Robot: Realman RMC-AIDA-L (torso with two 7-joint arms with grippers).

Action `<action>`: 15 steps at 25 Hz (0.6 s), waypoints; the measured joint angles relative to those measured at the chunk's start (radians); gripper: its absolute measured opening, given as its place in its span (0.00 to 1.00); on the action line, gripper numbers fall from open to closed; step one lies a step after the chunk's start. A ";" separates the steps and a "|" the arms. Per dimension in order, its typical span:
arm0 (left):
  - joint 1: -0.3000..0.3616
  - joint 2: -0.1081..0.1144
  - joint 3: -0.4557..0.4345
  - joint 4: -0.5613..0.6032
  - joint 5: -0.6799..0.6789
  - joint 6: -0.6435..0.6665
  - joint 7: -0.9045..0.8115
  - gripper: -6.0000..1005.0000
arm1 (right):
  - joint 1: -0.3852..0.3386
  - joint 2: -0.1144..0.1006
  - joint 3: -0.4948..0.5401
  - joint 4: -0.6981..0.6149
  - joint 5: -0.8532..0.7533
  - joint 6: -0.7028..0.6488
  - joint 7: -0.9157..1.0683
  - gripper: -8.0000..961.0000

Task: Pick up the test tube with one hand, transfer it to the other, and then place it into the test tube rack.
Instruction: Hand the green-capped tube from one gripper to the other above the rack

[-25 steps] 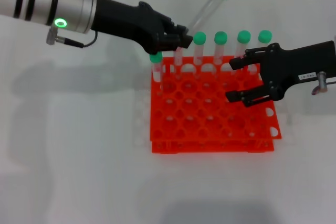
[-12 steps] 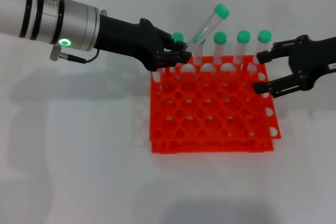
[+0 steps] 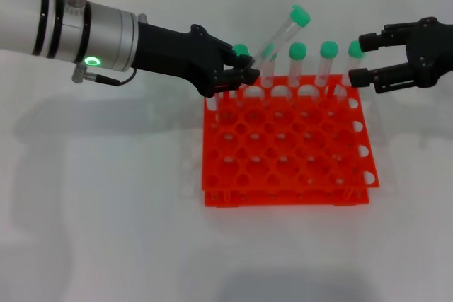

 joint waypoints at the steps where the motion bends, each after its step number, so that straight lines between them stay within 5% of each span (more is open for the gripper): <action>1: 0.000 -0.003 -0.001 0.000 0.000 0.000 0.005 0.20 | -0.001 0.006 0.007 0.002 0.000 0.006 0.001 0.78; 7: 0.001 -0.012 -0.003 -0.001 -0.004 0.006 0.029 0.20 | -0.014 0.051 0.066 0.005 0.007 0.032 -0.001 0.78; 15: 0.012 -0.015 0.000 -0.001 -0.035 0.033 0.067 0.19 | -0.045 0.070 0.078 0.041 0.097 0.048 -0.015 0.78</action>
